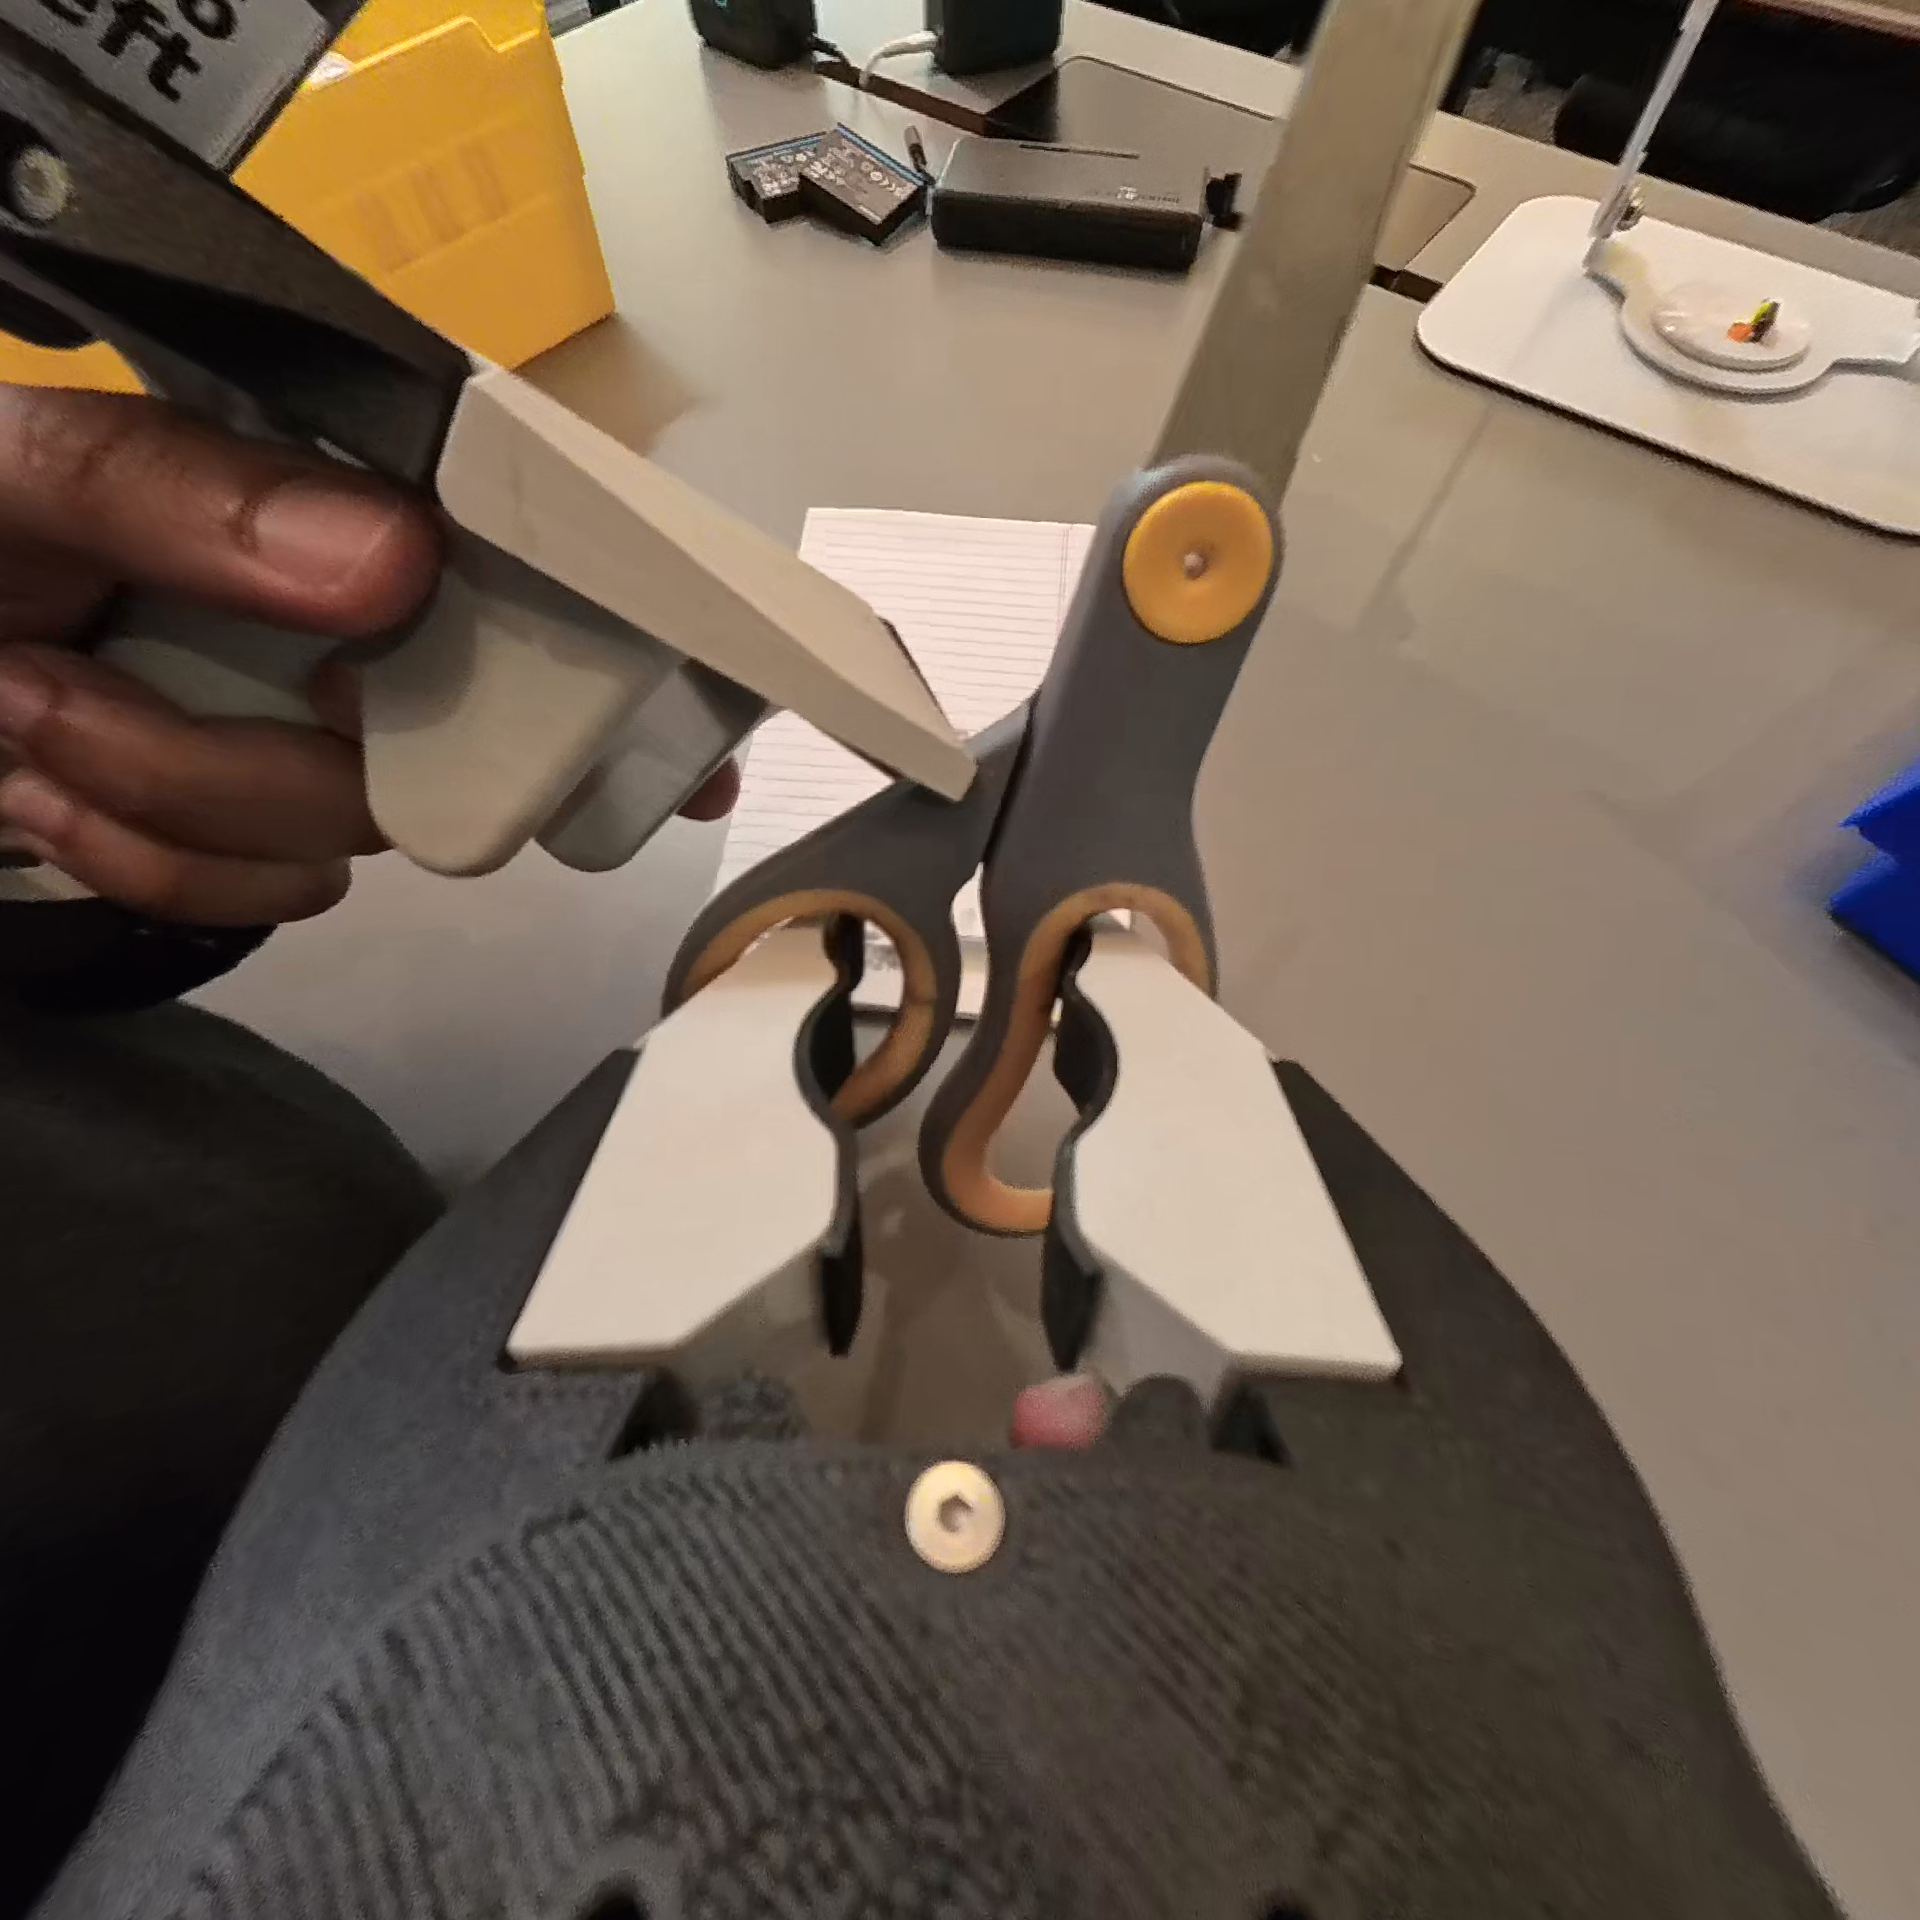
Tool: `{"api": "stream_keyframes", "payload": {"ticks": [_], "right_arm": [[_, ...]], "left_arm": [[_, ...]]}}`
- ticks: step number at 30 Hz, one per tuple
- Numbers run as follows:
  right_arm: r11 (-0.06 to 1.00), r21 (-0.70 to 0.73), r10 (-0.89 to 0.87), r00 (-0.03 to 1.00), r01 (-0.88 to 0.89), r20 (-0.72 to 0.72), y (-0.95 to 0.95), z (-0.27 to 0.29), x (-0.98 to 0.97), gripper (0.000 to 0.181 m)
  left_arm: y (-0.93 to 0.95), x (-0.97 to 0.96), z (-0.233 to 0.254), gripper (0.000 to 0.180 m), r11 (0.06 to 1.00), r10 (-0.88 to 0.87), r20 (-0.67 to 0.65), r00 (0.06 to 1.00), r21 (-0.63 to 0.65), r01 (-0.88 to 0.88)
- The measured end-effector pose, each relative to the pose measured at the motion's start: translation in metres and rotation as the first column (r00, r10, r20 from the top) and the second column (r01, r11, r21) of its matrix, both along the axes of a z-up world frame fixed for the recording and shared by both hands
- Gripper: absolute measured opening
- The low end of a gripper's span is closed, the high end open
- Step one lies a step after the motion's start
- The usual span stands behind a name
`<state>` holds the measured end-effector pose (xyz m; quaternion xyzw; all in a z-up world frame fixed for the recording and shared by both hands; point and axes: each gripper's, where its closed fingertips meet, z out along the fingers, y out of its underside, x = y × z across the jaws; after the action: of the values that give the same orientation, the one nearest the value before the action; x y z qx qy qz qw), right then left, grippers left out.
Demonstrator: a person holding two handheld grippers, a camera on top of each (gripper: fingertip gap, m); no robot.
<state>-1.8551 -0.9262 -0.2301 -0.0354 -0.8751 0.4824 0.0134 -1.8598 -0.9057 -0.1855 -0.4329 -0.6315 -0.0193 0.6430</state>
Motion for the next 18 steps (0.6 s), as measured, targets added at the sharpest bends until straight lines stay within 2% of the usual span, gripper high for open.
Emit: {"api": "stream_keyframes", "payload": {"ticks": [3, 10, 18], "right_arm": [[1.000, -0.013, -0.006, 1.000, 0.007, 0.014, 0.0009, 0.0022, -0.0018, 0.028], [0.998, -0.013, 0.060, 0.996, -0.059, 0.071, 0.0061, 0.0045, 0.0041, 0.035], [0.998, 0.016, 0.057, 0.998, -0.058, 0.032, 0.0083, 0.0037, 0.0037, 0.036]], "left_arm": [[0.0004, 0.0004, 0.0016, 0.011, 1.000, 0.000, -0.005, 1.000, 0.024, 0.000], [0.0036, 0.0008, 0.0025, 0.011, 1.000, -0.006, -0.010, 1.000, 0.029, 0.006], [0.0045, 0.0016, 0.0028, 0.011, 0.999, -0.006, -0.009, 1.000, 0.037, 0.007]]}}
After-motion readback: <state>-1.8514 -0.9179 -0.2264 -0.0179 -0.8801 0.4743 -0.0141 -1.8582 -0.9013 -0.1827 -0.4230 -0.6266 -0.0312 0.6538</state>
